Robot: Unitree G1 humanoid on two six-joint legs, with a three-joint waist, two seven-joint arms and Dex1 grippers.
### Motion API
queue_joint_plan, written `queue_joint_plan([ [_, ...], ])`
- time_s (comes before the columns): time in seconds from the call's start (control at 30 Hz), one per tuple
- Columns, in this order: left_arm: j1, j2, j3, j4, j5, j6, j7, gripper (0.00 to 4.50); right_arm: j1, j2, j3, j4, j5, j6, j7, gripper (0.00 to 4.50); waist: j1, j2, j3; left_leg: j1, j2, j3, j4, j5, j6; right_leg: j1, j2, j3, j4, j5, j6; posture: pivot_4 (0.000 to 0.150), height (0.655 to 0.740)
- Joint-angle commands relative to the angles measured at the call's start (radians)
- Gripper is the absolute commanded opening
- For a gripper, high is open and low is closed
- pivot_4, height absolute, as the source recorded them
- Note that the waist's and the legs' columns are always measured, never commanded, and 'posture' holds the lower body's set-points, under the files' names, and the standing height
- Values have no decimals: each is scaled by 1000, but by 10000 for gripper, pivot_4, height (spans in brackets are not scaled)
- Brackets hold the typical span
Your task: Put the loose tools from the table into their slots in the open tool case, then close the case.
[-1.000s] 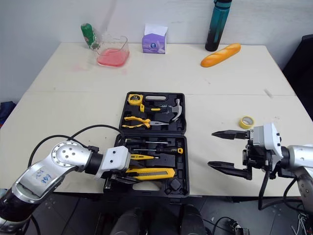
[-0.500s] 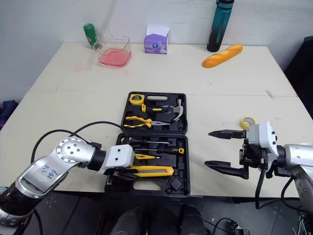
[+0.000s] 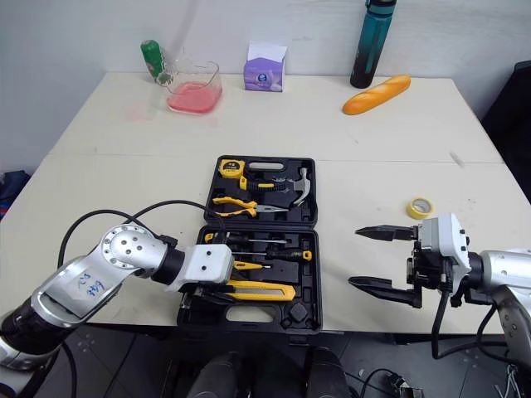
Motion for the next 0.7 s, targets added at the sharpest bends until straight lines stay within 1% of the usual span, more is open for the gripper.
queue_joint_plan([
  [0.03,5,1,4,14,5,0,-16,39931,-2,6,-19,-5,7,-26,10,45000,-1,0,0,0,0,0,0,0,0,0,0,0,0,0,0,1500,7400],
  [0.2,-4,-9,53,41,-20,-39,-36,39931,2,10,-16,29,-2,-58,33,45000,-1,0,0,-1,0,0,0,0,0,0,1,0,1,0,0,1500,7400],
  [0.4,26,-64,148,57,-90,-147,-48,39931,9,20,-17,67,-15,-98,58,45000,0,0,0,-1,0,0,1,0,0,0,1,0,1,0,0,1500,7400],
  [0.5,62,-92,229,62,-155,-187,-51,39931,13,21,-25,88,-19,-117,68,45000,-1,0,0,-1,0,0,1,0,0,0,1,0,1,0,0,1500,7400],
  [0.6,122,-99,326,47,-250,-198,-72,39931,21,19,-43,118,-22,-140,81,45000,-4,0,0,-1,1,0,1,0,0,0,1,0,1,0,0,1500,7400],
  [0.7,168,-94,371,36,-277,-206,-61,39931,24,21,-53,142,-26,-164,83,45000,-3,0,0,-1,1,0,1,0,0,0,1,0,1,0,0,1500,7400],
])
